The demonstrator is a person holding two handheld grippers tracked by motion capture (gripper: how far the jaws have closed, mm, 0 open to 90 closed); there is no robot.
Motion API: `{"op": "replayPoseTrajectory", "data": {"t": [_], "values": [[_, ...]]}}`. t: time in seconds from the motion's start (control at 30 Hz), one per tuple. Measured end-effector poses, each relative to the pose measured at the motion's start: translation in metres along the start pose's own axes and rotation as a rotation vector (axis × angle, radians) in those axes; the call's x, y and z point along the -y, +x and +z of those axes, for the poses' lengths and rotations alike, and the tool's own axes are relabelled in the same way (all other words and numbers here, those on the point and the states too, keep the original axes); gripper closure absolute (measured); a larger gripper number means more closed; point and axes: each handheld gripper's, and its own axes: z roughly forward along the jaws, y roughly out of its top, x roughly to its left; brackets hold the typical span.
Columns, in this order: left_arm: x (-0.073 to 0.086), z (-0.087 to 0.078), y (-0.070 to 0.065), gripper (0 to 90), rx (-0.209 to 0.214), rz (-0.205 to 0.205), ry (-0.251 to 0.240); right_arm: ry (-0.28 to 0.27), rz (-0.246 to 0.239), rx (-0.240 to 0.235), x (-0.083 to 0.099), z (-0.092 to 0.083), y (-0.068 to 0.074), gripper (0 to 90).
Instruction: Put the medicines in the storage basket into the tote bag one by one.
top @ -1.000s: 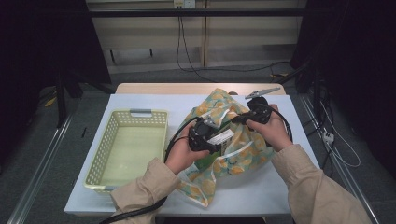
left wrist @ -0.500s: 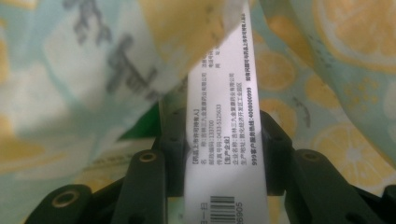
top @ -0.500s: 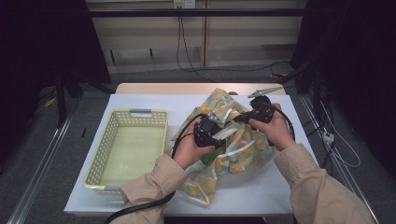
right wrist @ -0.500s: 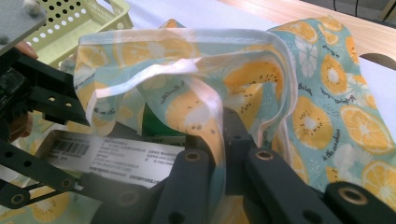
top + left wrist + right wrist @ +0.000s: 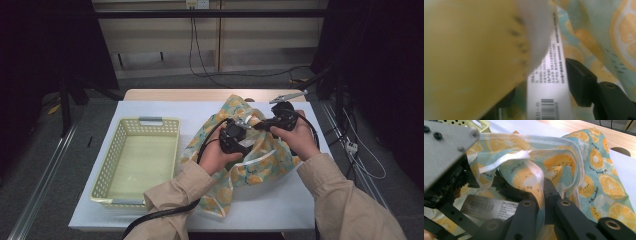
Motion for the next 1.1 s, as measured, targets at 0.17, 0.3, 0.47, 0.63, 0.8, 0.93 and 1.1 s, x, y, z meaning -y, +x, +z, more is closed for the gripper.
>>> {"op": "replayPoseTrajectory", "data": {"t": [0.17,0.3,0.47,0.63,0.8,0.93,1.1], "values": [[0.001,-0.019,-0.002,26.4,0.006,-0.007,0.022,0.008,-0.001,0.005,0.004,0.002,-0.003,88.9],[0.006,-0.039,0.001,19.7,0.003,0.000,0.031,0.004,0.009,0.016,0.007,0.000,-0.007,89.0],[0.013,-0.071,0.004,16.7,-0.012,-0.017,0.003,0.015,0.007,0.034,0.010,-0.002,-0.010,89.0],[0.020,-0.103,0.012,16.2,-0.064,-0.035,-0.040,0.022,0.011,0.050,0.012,-0.001,-0.013,89.0],[0.032,-0.122,0.019,13.1,-0.121,-0.043,-0.046,0.025,0.013,0.052,0.012,0.001,-0.013,89.0],[0.044,-0.126,0.026,12.1,-0.163,-0.049,-0.027,0.020,0.018,0.052,0.012,0.001,-0.015,89.0],[0.058,-0.115,0.037,11.8,-0.181,-0.074,0.036,0.015,0.024,0.055,0.011,-0.001,-0.016,89.0]]}}
